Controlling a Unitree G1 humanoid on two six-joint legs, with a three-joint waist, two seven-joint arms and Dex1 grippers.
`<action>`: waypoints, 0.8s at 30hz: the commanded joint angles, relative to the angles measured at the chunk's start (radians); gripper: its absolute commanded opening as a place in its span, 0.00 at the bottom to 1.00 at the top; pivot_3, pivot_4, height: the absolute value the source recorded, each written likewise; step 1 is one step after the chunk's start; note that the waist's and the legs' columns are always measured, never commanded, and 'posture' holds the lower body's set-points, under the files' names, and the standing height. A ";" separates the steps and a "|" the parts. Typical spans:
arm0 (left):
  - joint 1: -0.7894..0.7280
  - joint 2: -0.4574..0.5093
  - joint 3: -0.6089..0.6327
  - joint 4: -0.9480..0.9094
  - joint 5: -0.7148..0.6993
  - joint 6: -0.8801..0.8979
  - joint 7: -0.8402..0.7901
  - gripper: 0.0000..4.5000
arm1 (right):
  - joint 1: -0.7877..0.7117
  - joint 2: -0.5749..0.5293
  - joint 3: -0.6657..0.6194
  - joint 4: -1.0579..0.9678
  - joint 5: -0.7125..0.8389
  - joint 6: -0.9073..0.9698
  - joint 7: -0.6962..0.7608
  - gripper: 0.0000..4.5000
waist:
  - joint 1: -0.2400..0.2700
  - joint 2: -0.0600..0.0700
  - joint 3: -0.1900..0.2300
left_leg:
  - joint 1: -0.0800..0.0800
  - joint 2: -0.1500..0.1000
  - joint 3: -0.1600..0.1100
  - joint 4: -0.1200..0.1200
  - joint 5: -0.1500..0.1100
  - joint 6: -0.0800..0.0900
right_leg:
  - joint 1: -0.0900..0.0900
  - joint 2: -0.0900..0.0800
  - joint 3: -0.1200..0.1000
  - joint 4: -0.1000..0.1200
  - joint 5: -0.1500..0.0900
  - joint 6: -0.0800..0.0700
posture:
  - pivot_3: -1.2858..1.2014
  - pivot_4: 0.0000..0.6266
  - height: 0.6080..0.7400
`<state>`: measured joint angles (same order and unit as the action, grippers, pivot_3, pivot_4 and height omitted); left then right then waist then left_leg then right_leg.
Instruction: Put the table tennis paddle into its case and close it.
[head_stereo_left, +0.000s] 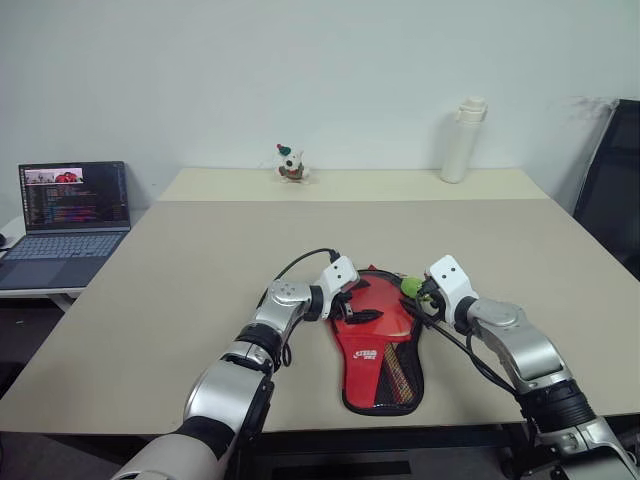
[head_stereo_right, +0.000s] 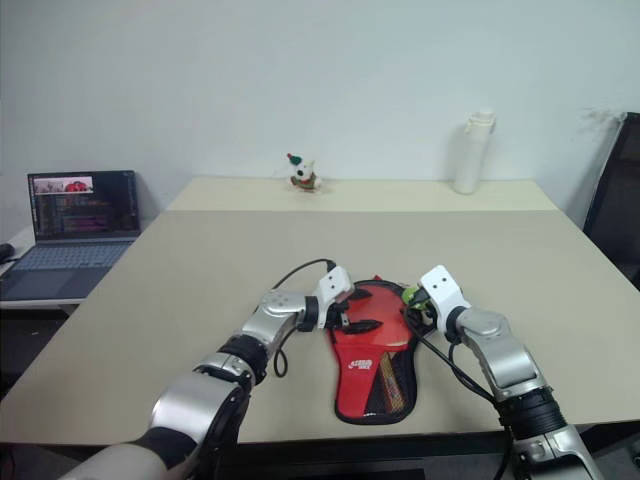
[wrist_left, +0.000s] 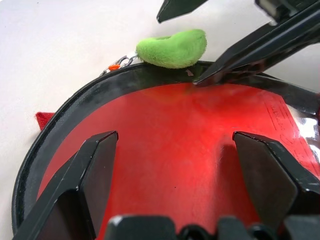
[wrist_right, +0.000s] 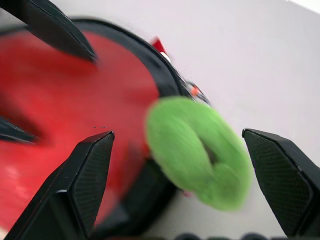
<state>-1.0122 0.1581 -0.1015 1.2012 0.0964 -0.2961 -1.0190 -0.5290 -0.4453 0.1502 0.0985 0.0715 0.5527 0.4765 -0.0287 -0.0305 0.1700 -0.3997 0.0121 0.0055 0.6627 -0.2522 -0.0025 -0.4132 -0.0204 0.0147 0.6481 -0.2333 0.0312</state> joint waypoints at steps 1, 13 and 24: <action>0.021 0.011 -0.004 -0.006 0.000 -0.008 -0.005 0.90 | -0.041 0.013 -0.027 0.022 -0.013 -0.033 -0.020 0.86 | -0.001 0.000 0.000 | 0.000 0.000 0.000 0.000 0.000 0.000 | 0.000 0.000 0.000 0.000 0.000 0.000 | 0.52 0.24 1.00; 0.039 -0.010 -0.029 -0.004 0.015 -0.003 -0.011 0.90 | -0.046 0.006 -0.053 0.037 -0.022 -0.036 -0.032 0.01 | 0.000 0.000 0.000 | 0.000 0.000 0.000 0.000 0.000 0.000 | 0.000 0.000 0.000 0.001 0.000 -0.001 | 0.52 0.24 1.00; 0.046 -0.037 -0.040 0.012 0.022 0.029 -0.025 0.90 | 0.075 -0.167 -0.099 -0.130 0.010 0.035 0.090 0.01 | 0.010 0.002 -0.001 | 0.001 0.000 -0.001 0.000 0.000 0.000 | 0.002 -0.001 0.000 -0.001 0.000 0.000 | 0.52 0.24 1.00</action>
<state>-0.9937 0.1313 -0.1188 1.1798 0.1005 -0.2891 -1.0366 -0.4718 -0.5789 0.0945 0.0376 0.0675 0.5677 0.5392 -0.0189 -0.0288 0.1686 -0.3989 0.0116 0.0047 0.6627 -0.2523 -0.0025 -0.4109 -0.0212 0.0142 0.6469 -0.2336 0.0317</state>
